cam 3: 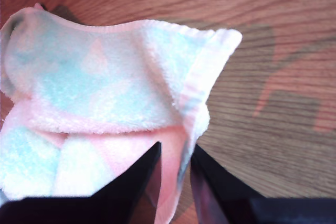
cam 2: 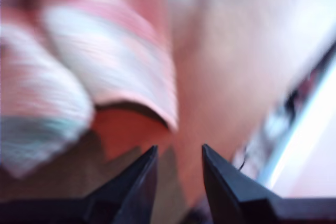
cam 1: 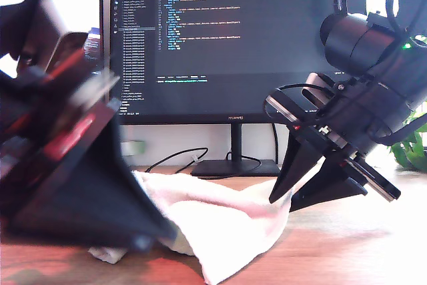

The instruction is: Fold the tea towel to a neat square and place it to the right

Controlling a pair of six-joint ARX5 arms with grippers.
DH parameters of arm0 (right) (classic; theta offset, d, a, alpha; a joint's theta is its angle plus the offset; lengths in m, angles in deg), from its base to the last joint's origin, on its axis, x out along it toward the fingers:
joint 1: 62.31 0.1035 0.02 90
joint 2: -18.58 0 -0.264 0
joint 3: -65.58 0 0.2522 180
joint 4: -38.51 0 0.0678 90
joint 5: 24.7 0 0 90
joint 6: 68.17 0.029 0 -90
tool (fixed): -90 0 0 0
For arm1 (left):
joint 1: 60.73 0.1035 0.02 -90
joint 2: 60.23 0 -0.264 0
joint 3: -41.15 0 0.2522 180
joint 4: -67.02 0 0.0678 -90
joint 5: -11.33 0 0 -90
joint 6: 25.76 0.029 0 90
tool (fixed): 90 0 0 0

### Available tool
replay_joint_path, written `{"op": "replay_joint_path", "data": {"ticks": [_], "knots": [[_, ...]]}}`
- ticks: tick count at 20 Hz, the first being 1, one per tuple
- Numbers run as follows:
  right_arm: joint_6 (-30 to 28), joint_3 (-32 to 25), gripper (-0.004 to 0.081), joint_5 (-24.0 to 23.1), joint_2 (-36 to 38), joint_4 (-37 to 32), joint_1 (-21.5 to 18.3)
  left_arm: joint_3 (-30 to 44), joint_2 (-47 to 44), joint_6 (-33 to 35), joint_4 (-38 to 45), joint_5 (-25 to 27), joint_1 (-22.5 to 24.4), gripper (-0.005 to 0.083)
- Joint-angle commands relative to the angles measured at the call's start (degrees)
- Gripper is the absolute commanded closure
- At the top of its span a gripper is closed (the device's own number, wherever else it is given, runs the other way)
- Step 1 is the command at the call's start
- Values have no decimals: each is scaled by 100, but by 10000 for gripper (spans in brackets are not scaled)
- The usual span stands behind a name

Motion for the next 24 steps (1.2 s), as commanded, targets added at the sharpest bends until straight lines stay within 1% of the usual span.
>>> {"op": "replay_joint_path", "data": {"ticks": [1, 2, 6, 9, 14, 16, 24], "knots": [[-22, 7, 633, 2, -66, -44, 59, 4, 127, -894, 214, 28, 118, 545], [-24, 7, 633, 0, -66, -59, 57, 4, 184, -1263, 302, 26, 175, 545], [-37, 7, 632, 2, -66, -61, 57, 4, 721, -2275, 640, 201, 190, 545], [-39, 7, 631, 2, -66, -61, 57, 2, 1029, -2782, 1147, 214, 184, 545], [-59, 7, 631, 2, -66, -61, 57, -4, 1338, -3088, 1609, 195, 114, 545], [-59, 7, 631, 2, -66, -59, 57, -42, 1495, -3239, 1666, 197, 83, 545], [-57, 7, 631, 4, -66, -57, 57, -514, 2098, -3213, 1779, 168, -42, 547]]}}
